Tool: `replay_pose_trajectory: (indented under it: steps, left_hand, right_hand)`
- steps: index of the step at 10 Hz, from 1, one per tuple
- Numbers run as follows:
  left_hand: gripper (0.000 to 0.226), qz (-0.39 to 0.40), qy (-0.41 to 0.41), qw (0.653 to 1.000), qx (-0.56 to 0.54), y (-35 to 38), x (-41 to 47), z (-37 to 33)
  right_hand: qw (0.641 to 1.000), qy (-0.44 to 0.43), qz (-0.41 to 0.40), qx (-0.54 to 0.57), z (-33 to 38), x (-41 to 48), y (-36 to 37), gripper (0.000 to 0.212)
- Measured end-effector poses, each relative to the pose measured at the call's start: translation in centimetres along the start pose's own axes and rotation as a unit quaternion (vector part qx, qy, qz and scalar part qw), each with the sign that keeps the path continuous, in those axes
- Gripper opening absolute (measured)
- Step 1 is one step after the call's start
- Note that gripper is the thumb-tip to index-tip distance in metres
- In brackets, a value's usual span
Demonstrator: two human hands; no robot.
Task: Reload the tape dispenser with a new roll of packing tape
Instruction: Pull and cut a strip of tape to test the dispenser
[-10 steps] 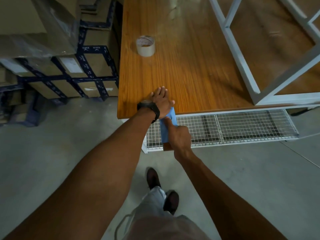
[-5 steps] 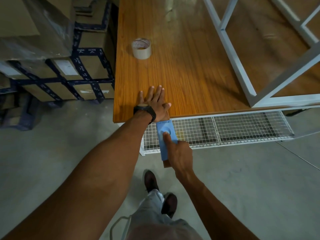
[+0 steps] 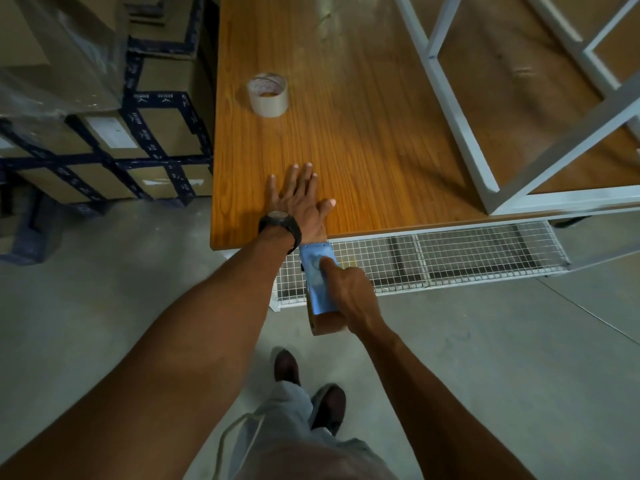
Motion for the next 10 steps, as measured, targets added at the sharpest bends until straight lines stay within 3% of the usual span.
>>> replay_pose_trajectory:
  steps: [2,4,7,8,10]
  left_hand:
    - [0.075,-0.028,0.007,1.000,-0.011,0.0,-0.1,0.0]
    - [0.075,-0.033,0.032,0.999,-0.009,0.1,0.2,0.4]
    - [0.070,-0.021,0.031,0.999,-0.018,-0.1,0.0,0.2]
    - [0.070,-0.021,0.031,0.999,-0.021,0.0,0.0,0.1]
    - [0.070,-0.028,0.025,0.999,-0.022,0.2,0.1,0.3]
  right_hand:
    - [0.995,-0.055,0.012,-0.081,2.1,-0.8,-1.0,0.036]
    - [0.988,-0.030,0.023,-0.148,2.8,-1.6,-0.7,0.044]
    - [0.995,-0.004,-0.005,-0.097,2.9,-0.2,-0.6,0.038]
    - [0.984,-0.029,0.000,-0.179,4.0,-0.7,-0.3,0.038]
    - [0.969,0.058,0.057,-0.234,4.0,-0.1,0.0,0.045]
Point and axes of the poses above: each hand's wrist, its own x-axis towards the middle knuckle, its own y-axis out of the palm, z = x × y, the point moved 9 cm from there along x, towards the middle knuckle, and after that the axes turned 13 degrees about y, right-handed, at the moved point
